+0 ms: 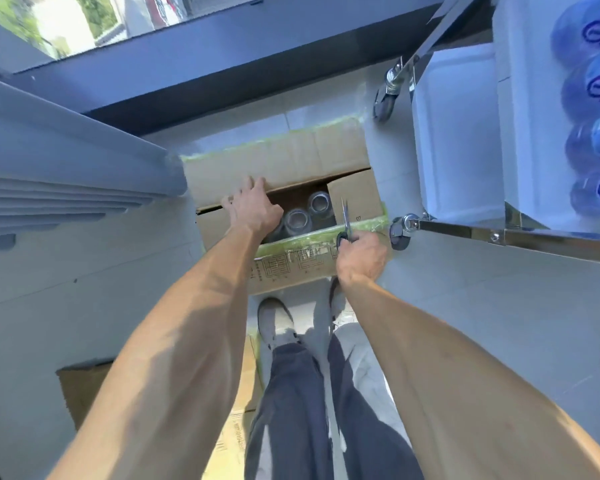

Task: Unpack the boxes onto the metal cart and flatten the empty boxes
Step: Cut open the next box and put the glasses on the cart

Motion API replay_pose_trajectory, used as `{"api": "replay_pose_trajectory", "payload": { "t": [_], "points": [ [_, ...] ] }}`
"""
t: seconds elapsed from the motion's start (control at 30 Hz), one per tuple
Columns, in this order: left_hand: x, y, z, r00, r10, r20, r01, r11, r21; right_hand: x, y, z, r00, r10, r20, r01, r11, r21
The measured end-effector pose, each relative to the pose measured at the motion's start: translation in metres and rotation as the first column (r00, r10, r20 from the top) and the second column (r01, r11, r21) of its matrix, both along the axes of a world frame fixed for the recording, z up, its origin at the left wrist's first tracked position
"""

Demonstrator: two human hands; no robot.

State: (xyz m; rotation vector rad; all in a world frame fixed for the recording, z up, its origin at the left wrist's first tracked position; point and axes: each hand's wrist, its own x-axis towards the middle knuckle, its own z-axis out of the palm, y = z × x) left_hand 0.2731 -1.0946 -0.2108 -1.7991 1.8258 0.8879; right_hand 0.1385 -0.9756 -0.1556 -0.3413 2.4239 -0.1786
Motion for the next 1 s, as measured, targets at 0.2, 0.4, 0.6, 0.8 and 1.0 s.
{"api": "replay_pose_trajectory", "payload": {
  "t": [0.2,0.4,0.6,0.8,1.0],
  "points": [
    [-0.007,0.024,-0.015,0.993,-0.119,0.018,0.120,0.962,-0.246,-0.014,0.002,-0.018,0.996,0.083,-0.024,-0.084,0.996,-0.017],
    [-0.019,0.069,0.006,0.983,-0.182,0.034,0.183,0.983,-0.021,-0.010,-0.005,-0.016,0.987,0.156,-0.028,-0.156,0.987,-0.024],
    [-0.017,0.083,0.029,0.998,0.055,0.042,-0.060,0.987,0.146,0.002,-0.021,0.001,0.944,0.329,-0.015,-0.329,0.943,-0.054],
    [-0.008,0.126,0.041,0.994,0.028,0.102,-0.076,0.859,0.506,0.012,-0.006,0.012,0.905,0.426,-0.011,-0.422,0.900,0.109],
    [0.000,0.186,0.023,0.991,0.123,0.054,-0.129,0.760,0.637,0.007,0.040,0.002,0.928,0.372,-0.017,-0.359,0.906,0.222]
  ]
}}
